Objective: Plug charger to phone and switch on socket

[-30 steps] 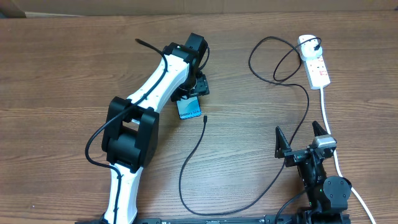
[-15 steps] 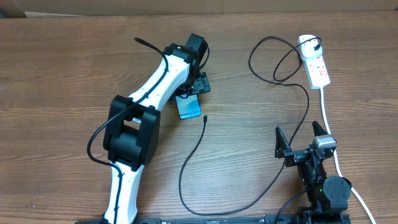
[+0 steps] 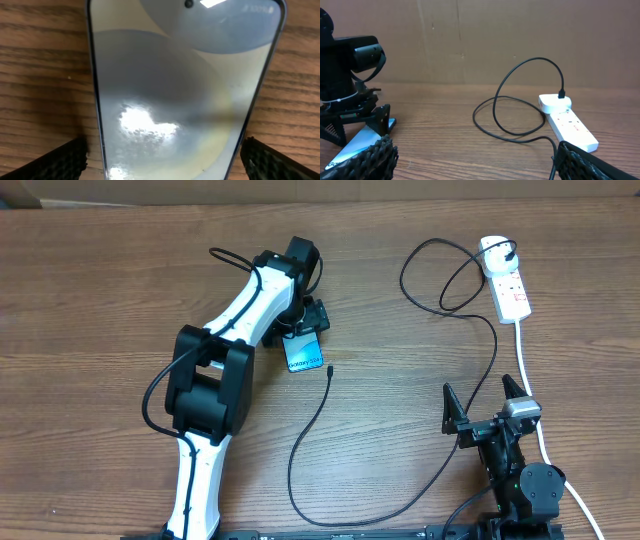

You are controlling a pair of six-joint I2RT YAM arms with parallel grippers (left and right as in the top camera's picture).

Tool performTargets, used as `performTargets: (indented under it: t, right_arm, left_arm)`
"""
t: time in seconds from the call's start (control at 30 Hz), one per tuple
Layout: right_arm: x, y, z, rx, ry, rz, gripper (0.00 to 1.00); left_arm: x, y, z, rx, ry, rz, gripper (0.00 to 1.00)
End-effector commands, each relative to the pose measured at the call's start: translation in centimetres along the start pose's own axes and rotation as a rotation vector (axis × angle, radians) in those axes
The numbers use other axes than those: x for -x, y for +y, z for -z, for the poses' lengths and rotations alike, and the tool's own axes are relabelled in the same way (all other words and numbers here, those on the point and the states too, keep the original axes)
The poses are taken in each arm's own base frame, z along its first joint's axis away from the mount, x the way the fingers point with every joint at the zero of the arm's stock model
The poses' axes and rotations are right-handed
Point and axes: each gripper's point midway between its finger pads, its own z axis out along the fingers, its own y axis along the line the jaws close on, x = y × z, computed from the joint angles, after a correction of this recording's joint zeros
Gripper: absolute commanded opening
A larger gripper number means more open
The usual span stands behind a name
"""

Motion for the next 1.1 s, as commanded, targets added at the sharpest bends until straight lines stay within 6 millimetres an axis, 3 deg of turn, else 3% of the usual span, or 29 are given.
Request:
performTargets:
  t: [0.0,0.2,0.3,0.47,0.87,1.07]
  right_arm:
    - [-0.21,-0.08,-0.02,-0.006,-0.003,0.005,1.00]
    - [-0.21,-0.08,-0.02,-0.006,-0.003,0.005,1.00]
    - [-0.21,-0.08,-0.02,-0.006,-0.003,0.005,1.00]
    - [-0.21,-0.08,-0.02,-0.006,-0.003,0.005,1.00]
    - [-0.21,-0.08,-0.02,-0.006,-0.003,0.005,1.00]
    - [-0.21,-0.08,-0.02,-0.005,-0.003,0.005,1.00]
  left_arm:
    - [-0.37,-0.06,-1.14,0.032,0.005,-0.034,0.94]
    - [-0.31,0.21,-1.38,0.048,0.002,-0.034,0.88]
    - [-0.27,0.25,-1.38,0.049,0.000,-0.034,0.80]
    - [-0.20,0.22,-1.38,0.049,-0.003,-0.034,0.78]
    - [-0.17,0.16,-1.37,0.046,-0.004,-0.034,0.87]
    - [-0.25,0.18,-1.35,0.046,0.000,-0.034,0.76]
